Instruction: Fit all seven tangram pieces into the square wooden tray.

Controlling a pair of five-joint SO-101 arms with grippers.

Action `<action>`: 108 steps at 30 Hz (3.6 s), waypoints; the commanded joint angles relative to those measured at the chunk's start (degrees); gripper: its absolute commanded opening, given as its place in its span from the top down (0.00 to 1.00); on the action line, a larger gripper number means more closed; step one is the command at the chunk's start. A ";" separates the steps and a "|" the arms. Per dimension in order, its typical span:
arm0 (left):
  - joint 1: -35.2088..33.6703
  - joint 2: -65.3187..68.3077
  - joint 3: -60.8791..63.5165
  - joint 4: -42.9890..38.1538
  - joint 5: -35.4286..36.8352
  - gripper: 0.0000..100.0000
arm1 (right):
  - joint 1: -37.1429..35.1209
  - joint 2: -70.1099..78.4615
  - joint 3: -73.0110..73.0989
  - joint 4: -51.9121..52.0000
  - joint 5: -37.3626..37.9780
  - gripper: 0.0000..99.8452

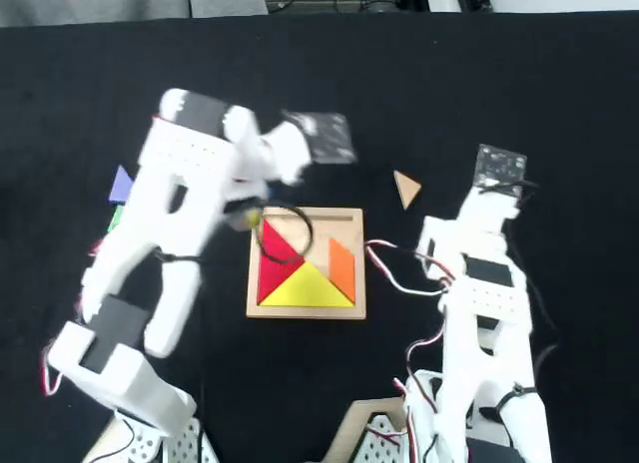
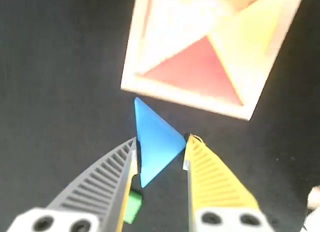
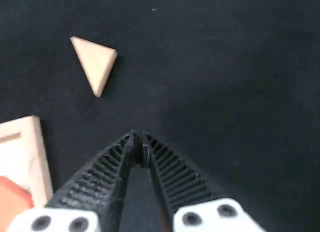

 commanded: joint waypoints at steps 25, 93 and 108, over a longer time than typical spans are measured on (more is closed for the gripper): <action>4.79 6.33 20.79 -35.25 0.00 0.88 | 1.85 -2.33 -2.15 -1.05 -0.62 0.98; -4.09 11.96 6.73 -31.56 9.85 0.73 | 0.09 -2.24 -2.07 -1.05 -0.53 0.98; -28.97 -9.85 -7.78 -0.44 19.78 0.73 | 0.09 -2.24 -1.89 -1.05 -0.53 0.98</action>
